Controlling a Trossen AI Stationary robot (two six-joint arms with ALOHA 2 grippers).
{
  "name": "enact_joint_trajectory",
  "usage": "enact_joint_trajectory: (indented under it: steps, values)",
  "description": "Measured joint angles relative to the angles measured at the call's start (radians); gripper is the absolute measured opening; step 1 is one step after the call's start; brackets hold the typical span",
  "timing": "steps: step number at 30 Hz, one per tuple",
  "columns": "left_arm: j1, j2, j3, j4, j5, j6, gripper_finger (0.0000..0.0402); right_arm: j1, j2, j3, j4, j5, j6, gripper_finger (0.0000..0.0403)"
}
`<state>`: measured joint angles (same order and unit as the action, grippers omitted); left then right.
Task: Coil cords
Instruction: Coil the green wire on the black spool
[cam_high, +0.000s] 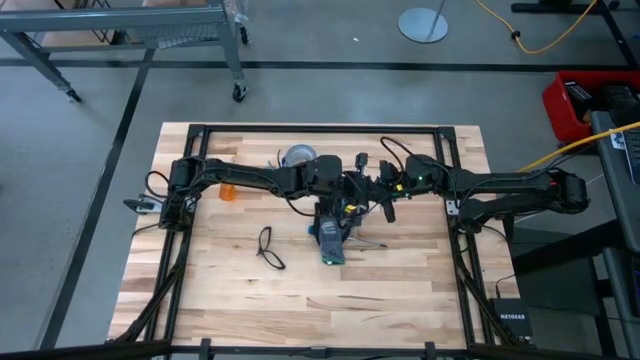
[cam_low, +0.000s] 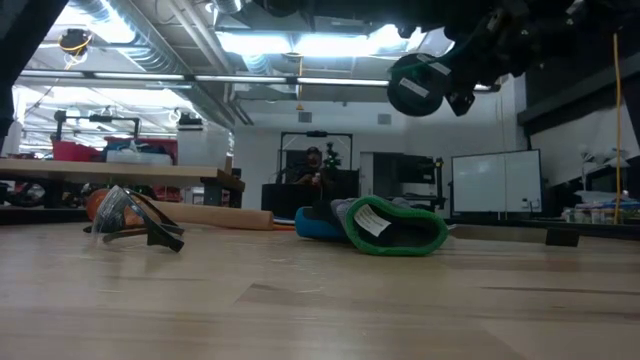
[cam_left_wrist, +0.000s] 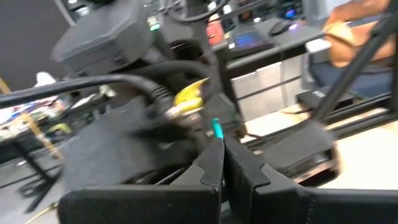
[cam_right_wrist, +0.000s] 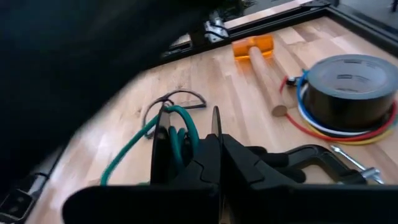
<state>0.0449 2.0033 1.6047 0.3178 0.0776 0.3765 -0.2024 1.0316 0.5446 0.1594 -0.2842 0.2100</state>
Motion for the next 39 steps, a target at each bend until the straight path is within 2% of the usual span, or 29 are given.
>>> enact_joint_trajectory:
  steps: [3, 9, 13, 17, 21, 31, 39]
  values:
    - [0.000, 0.000, 0.000, 0.000, -0.042, 0.006, 0.0001, 0.000, -0.001, 0.000, -0.001, -0.023, 0.000, 0.0001]
    - [0.002, -0.014, 0.000, -0.003, -0.044, -0.004, 0.0001, 0.000, -0.014, 0.000, -0.022, -0.023, -0.003, 0.0001]
    - [0.002, -0.044, 0.000, -0.024, -0.069, -0.044, 0.0005, 0.000, -0.017, 0.000, -0.057, 0.025, -0.005, 0.0001]
    - [-0.005, -0.086, 0.000, -0.148, -0.128, -0.085, 0.0013, -0.001, -0.017, 0.000, -0.067, 0.074, -0.008, 0.0001]
    - [-0.013, -0.106, 0.001, -0.262, -0.133, -0.105, 0.0039, -0.001, -0.016, 0.000, -0.050, 0.093, -0.009, 0.0001]
    - [-0.043, -0.105, 0.001, -0.391, -0.131, -0.139, 0.0137, -0.001, -0.016, 0.060, -0.056, 0.102, -0.040, 0.0001]
    - [-0.070, -0.105, 0.001, -0.391, -0.130, -0.139, 0.0155, -0.001, -0.016, 0.064, -0.055, 0.110, -0.052, 0.0001]
